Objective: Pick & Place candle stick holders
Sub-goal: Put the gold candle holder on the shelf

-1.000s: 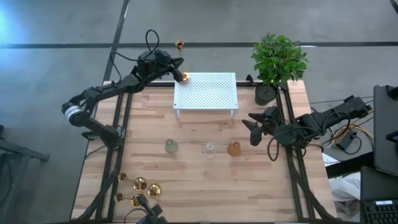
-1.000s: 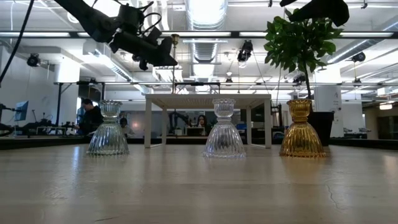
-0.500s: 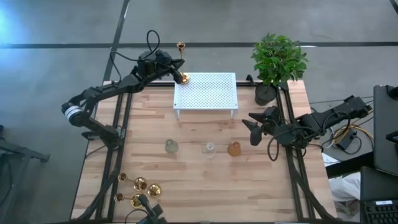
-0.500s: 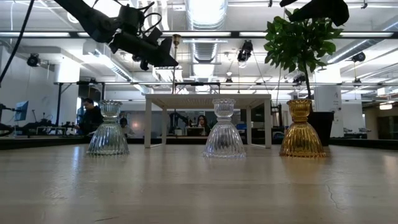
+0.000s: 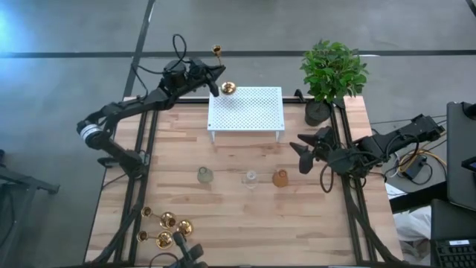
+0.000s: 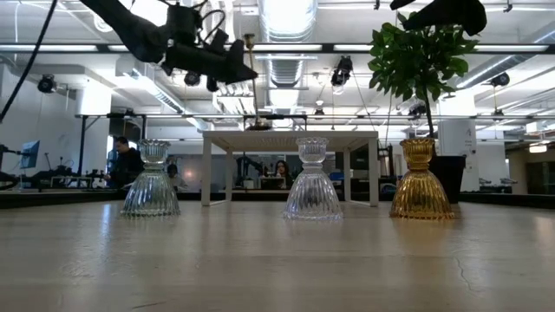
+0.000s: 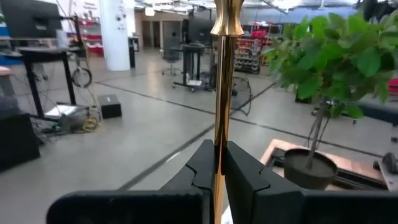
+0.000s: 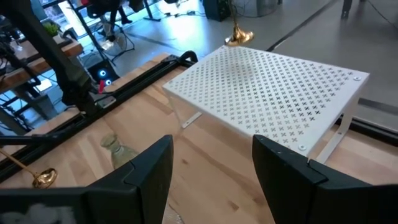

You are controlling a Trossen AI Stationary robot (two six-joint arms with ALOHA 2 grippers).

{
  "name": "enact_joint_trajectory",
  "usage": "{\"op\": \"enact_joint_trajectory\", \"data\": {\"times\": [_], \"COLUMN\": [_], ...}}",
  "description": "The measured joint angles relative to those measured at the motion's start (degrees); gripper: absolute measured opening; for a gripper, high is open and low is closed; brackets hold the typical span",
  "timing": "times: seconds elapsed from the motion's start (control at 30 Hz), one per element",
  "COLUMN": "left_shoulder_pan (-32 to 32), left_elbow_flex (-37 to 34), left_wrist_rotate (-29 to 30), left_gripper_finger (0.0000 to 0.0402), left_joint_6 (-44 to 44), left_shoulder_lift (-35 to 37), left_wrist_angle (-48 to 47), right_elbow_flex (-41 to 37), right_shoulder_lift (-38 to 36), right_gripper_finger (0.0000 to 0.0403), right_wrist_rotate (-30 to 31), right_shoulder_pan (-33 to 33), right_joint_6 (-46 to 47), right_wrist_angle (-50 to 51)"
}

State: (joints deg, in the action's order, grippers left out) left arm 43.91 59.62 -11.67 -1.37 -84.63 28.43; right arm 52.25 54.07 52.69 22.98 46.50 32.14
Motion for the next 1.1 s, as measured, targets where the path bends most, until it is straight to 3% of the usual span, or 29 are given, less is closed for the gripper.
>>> {"op": "enact_joint_trajectory", "data": {"times": [0.2, 0.6, 1.1], "left_shoulder_pan": [0.48, 0.62, 0.62], "left_elbow_flex": [0.12, 0.01, -2.49], "left_wrist_rotate": [3.69, 4.43, 5.30], "left_gripper_finger": [0.0020, 0.0020, 0.0020], "left_joint_6": [0.84, 2.79, 1.71], "left_shoulder_lift": [0.72, 1.33, 1.54], "left_wrist_angle": [-3.15, -9.45, -7.08], "right_elbow_flex": [0.00, 0.00, 0.00], "right_shoulder_lift": [-0.05, -0.09, -0.01], "right_gripper_finger": [0.0210, 0.0210, 0.0210], "right_wrist_rotate": [0.00, 0.02, 0.02], "right_shoulder_pan": [0.00, -0.02, -0.01], "right_joint_6": [-0.20, -1.66, -1.49], "right_wrist_angle": [-1.08, -1.09, -1.20]}}
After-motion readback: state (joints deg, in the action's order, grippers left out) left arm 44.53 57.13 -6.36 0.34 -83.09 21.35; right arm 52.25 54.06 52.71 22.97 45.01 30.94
